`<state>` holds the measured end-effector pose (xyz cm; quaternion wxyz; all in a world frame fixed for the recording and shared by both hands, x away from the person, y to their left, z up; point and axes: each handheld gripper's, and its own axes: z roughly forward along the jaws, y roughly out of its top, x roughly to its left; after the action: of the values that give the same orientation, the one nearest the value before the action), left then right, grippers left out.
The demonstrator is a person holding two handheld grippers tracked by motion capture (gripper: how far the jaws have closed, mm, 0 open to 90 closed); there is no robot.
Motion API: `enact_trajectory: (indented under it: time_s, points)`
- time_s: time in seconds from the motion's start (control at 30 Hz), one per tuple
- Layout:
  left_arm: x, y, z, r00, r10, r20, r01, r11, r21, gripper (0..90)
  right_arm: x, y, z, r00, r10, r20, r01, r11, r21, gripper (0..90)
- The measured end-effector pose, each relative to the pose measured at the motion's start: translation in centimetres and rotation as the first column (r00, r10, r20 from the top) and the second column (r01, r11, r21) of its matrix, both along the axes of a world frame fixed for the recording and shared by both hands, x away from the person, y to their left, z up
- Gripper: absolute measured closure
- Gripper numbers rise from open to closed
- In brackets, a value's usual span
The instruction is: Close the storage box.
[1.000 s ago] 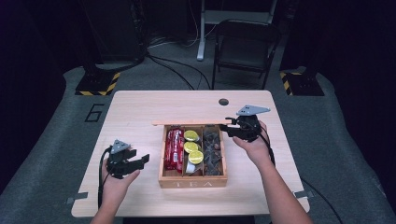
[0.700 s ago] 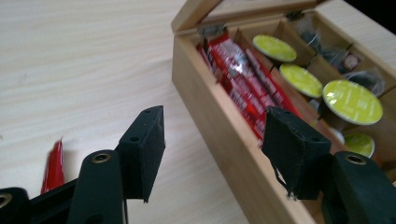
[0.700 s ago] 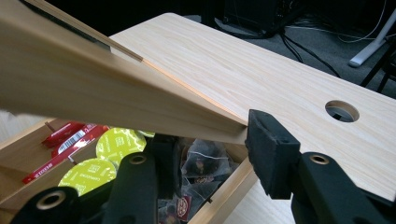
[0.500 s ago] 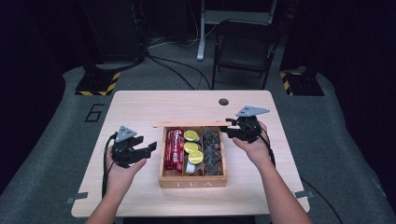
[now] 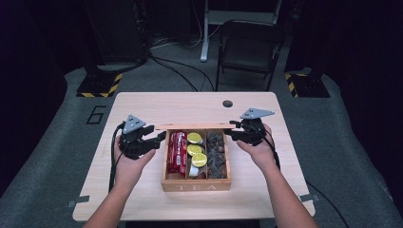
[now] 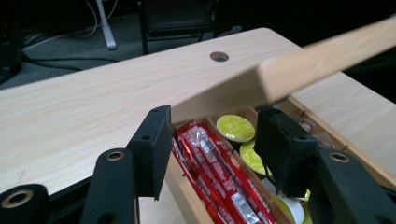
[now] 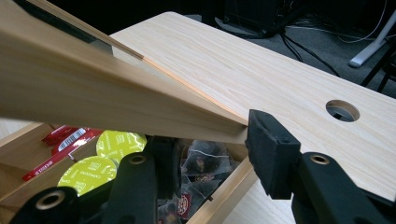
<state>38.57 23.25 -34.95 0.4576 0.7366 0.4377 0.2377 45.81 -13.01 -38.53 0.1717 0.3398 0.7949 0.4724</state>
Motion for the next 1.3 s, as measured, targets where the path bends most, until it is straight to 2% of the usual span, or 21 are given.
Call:
enact_trajectory:
  time_s: [0.13, 0.2, 0.27, 0.47, 0.77, 0.93, 1.0, 1.17, 1.3]
  points:
    - [0.3, -0.5, 0.6, 0.9999, -0.002, 0.012, 0.002, 0.9997, 0.024, 49.4, 0.1, -0.1, 0.0, 0.9999, 0.009, 0.006, -0.009, 1.0, -0.005, 56.1]
    - [0.3, -0.8, 0.6, 0.9997, -0.009, 0.02, 0.009, 0.9994, 0.033, 53.1, 0.1, 0.0, -0.1, 1.0, -0.001, 0.003, 0.001, 1.0, 0.007, 56.1]
    - [0.4, -1.1, 0.6, 0.9994, 0.003, 0.033, -0.005, 0.9983, 0.059, 55.3, 0.1, 0.0, -0.1, 1.0, -0.002, 0.002, 0.002, 1.0, 0.01, 56.1]
    - [0.7, -1.1, 0.5, 0.9993, 0.026, 0.029, -0.026, 0.9993, 0.026, 55.3, 0.1, -0.2, -0.1, 0.9999, -0.017, 0.002, 0.017, 0.999, 0.041, 56.5]
    - [0.9, -1.1, 0.6, 0.9996, 0.025, 0.015, -0.025, 0.9997, -0.001, 52.5, 0.0, 0.1, 0.0, 0.9995, -0.03, -0.008, 0.031, 0.998, 0.056, 53.0]
    - [1.0, -1.1, 0.7, 0.9996, 0.027, 0.005, -0.027, 0.9996, -0.007, 52.3, -0.5, 0.3, 0.7, 0.999, -0.042, 0.013, 0.041, 0.997, 0.059, 51.3]
    - [1.1, -1.1, 0.7, 0.9995, 0.03, 0.004, -0.03, 0.9995, -0.01, 52.0, -0.8, 0.5, 1.0, 0.9981, -0.052, 0.034, 0.05, 0.997, 0.057, 47.9]
    - [0.9, -1.4, 0.8, 0.9989, 0.041, 0.025, -0.041, 0.9989, 0.022, 52.1, -1.2, 0.7, 1.2, 0.9979, -0.058, 0.028, 0.057, 0.998, 0.038, 42.6]
    - [1.0, -1.5, 0.8, 0.9983, 0.052, 0.027, -0.053, 0.9985, 0.013, 52.1, -1.5, 0.8, 1.2, 0.9963, -0.079, 0.035, 0.078, 0.996, 0.036, 40.1]
